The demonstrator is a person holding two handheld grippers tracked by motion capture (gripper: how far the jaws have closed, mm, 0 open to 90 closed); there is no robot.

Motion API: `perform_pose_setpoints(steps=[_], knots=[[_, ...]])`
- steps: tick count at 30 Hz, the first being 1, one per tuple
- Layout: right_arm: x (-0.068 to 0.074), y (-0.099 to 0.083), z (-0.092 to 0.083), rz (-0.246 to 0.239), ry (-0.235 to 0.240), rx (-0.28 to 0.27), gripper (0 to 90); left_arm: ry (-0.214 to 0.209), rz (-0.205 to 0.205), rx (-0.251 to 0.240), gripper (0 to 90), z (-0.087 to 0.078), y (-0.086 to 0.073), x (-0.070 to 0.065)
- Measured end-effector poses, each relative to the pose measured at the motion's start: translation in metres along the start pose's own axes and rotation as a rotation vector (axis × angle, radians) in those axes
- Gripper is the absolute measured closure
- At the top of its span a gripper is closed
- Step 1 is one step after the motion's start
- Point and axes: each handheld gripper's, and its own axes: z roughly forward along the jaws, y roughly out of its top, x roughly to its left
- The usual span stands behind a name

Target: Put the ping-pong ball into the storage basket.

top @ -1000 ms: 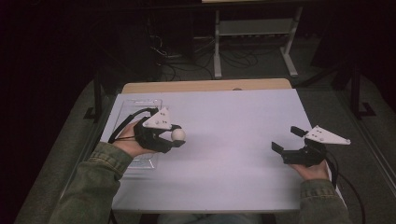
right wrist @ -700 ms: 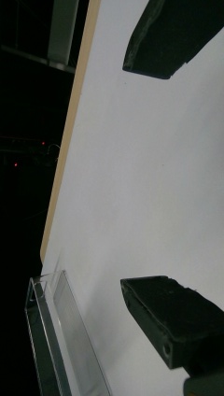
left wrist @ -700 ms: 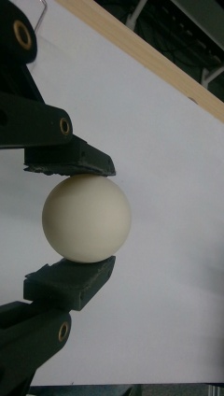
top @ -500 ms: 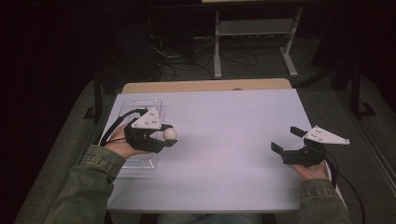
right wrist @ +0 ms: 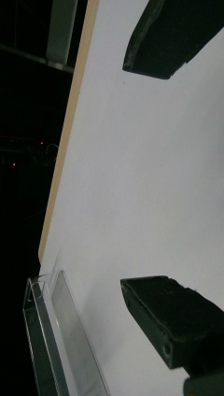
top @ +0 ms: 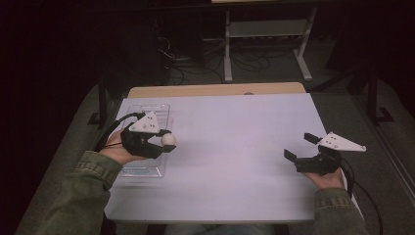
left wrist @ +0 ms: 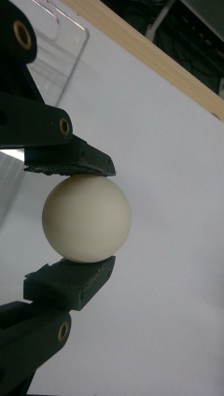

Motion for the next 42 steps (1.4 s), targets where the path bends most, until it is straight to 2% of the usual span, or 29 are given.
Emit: perform_pose_setpoints(steps=[5, 12, 20, 23, 29, 42], knots=[[0.0, 0.0, 0.0, -0.002, 0.0, 0.002, 0.0, 0.004, -0.002, 0.034, 50.6, -0.004, -0.001, 0.007], [0.0, 0.0, 0.0, -0.002, 0.002, 0.004, 0.0, 0.0, 0.036, 0.131, 50.6, -0.007, 0.004, 0.014], [0.0, 0.0, 0.0, -0.003, 0.004, 0.005, 0.0, -0.014, 0.063, 0.219, 50.6, -0.009, 0.007, 0.02], [0.0, 0.0, 0.0, -0.004, 0.003, 0.006, 0.0, -0.014, 0.063, 0.237, 50.6, -0.01, 0.006, 0.022], [0.0, 0.0, 0.001, -0.006, 0.004, 0.008, 0.0, -0.021, 0.096, 0.289, 50.6, -0.007, 0.004, 0.023], [0.001, 0.0, 0.001, -0.007, 0.005, 0.009, 0.0, -0.067, 0.134, 0.392, 50.6, -0.001, 0.005, 0.024]])
